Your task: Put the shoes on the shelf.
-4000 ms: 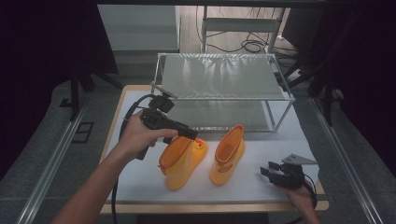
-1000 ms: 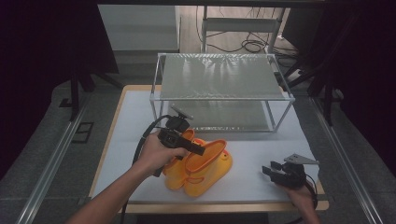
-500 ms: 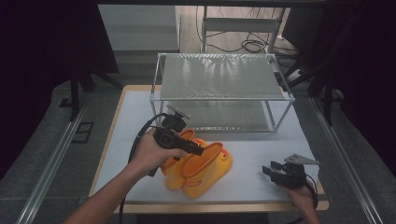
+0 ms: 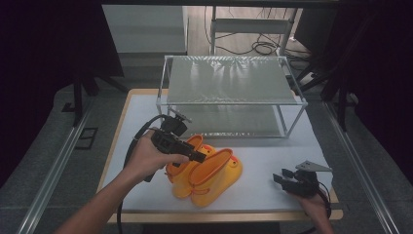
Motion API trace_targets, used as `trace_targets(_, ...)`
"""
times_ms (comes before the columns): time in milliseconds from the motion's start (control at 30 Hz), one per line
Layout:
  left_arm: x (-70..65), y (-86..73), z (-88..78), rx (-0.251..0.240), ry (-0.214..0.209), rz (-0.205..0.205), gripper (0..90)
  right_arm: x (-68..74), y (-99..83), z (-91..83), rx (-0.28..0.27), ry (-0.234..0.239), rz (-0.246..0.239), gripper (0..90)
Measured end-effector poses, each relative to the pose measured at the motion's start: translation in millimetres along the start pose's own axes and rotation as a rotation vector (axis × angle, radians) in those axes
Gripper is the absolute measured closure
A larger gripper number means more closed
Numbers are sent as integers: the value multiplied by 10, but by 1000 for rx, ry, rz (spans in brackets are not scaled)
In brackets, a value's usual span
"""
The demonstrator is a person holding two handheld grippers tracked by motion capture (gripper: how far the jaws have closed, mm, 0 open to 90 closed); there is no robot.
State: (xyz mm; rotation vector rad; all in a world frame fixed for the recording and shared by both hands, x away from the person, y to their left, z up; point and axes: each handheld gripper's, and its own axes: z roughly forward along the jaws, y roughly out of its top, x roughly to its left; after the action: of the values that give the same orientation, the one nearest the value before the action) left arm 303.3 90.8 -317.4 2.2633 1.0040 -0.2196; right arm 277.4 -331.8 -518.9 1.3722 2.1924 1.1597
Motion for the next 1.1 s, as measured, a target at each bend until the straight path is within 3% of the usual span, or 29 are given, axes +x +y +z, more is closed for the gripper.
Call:
trace_targets(100, 19, 7, 89, 37, 1, 2, 395, -1, 1, -1, 0, 1, 0, 496)
trace_targets(333, 20, 71, 250, 69, 34, 4, 374, -17, -2, -9, 0, -3, 4, 496)
trace_targets(500, 2, 108, 408, 110, 95, 12, 384, -20, -1, -11, 2, -2, 8, 496)
trace_targets(667, -50, 136, 492, 115, 160, 24, 404, -22, -1, -12, 2, -4, 10, 496)
trace_targets(833, -42, 124, 483, 104, 181, 17, 544, -21, 0, -12, 3, -4, 13, 496)
trace_targets(867, -38, 121, 479, 102, 184, 19, 640, -18, 0, -8, 1, -6, 12, 496)
trace_targets(1100, -22, 130, 485, 111, 188, 35, 729, -13, 3, -7, 3, -7, 12, 496)
